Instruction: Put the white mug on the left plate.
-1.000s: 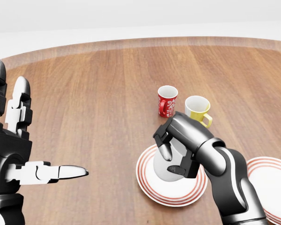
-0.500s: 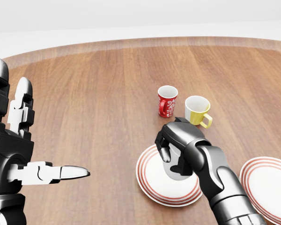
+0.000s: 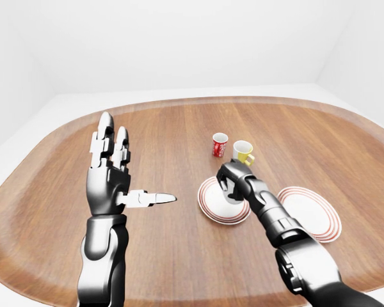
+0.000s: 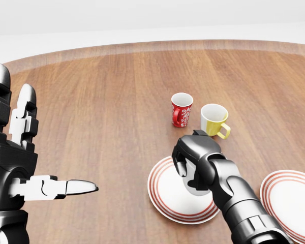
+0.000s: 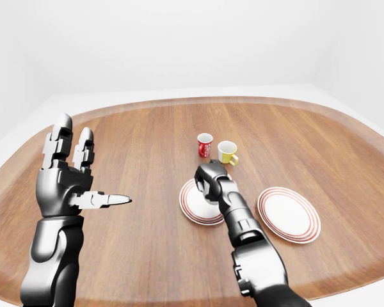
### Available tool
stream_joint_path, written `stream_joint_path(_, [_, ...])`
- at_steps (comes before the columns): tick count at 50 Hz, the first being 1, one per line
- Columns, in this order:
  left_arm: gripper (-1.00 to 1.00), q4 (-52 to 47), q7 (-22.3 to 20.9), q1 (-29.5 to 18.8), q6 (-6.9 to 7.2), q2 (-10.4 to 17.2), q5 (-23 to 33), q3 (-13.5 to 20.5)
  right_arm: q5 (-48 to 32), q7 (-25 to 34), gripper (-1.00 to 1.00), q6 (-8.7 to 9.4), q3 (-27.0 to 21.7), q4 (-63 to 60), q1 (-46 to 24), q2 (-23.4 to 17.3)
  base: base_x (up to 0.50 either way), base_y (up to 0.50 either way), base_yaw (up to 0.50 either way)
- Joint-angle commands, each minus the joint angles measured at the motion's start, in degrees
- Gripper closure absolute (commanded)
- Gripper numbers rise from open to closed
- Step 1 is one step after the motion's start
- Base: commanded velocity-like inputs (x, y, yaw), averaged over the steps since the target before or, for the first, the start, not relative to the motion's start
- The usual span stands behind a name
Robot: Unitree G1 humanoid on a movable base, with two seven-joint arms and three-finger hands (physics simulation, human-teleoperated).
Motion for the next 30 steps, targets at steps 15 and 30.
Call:
stream_joint_path(15, [-1.00,0.14,-0.03,0.09,0.00,-0.05,0.15,-0.19,1.14,-6.22,1.00,0.00,1.07,8.96,-3.65,0.87,0.00,0.00,0.00])
stream_joint_path(30, [-1.00,0.08,-0.06,0.07,0.00,-0.02,0.07,-0.08,0.93,-6.83,1.00,0.00,1.31,9.37,-3.39,1.17,0.00,0.00,0.00])
